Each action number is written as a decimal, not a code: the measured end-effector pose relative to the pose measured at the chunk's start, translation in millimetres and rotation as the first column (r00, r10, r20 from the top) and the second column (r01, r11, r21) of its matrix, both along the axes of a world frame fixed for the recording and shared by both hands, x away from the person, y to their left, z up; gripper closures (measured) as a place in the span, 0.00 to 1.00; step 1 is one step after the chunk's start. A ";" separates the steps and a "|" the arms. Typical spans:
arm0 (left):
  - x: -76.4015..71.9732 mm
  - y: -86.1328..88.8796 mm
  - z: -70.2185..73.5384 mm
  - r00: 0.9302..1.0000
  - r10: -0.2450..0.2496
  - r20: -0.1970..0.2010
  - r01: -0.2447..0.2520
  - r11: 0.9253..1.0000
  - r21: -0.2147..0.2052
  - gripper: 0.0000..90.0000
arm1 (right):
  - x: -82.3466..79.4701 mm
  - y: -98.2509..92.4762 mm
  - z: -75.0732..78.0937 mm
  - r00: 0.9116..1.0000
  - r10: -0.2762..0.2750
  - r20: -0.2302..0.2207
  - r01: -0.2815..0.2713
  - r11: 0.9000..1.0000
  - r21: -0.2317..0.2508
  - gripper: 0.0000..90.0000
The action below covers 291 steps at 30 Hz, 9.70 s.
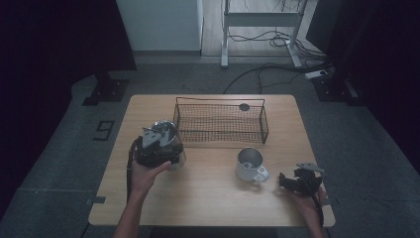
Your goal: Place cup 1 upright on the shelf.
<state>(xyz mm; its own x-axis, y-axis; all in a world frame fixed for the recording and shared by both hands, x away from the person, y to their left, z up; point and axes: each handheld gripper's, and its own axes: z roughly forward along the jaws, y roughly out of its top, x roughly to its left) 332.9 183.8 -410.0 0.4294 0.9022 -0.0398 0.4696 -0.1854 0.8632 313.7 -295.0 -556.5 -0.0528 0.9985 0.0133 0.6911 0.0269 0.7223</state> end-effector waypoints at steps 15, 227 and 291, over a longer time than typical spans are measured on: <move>10.4 -3.0 10.3 1.000 -0.004 0.003 0.004 1.000 -0.002 0.04 | -0.2 -0.1 0.1 1.000 -0.003 0.001 0.003 1.000 0.000 0.05; 187.7 -88.3 -2.2 0.997 0.005 -0.077 0.000 0.998 0.058 0.04 | -0.5 -0.4 -0.1 1.000 -0.007 0.008 0.007 1.000 -0.001 0.06; 193.4 -84.1 -56.2 0.988 0.044 -0.149 -0.032 0.996 0.083 0.03 | -0.6 -0.4 0.1 1.000 -0.006 0.007 0.006 1.000 -0.002 0.06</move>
<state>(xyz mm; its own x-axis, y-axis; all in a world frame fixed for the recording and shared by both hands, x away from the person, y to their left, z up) 526.3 99.8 -466.2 0.3891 0.9208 -0.0282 0.6011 -0.2306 0.7652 313.1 -295.4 -556.4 -0.0465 0.9989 0.0105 0.6860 0.0243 0.7272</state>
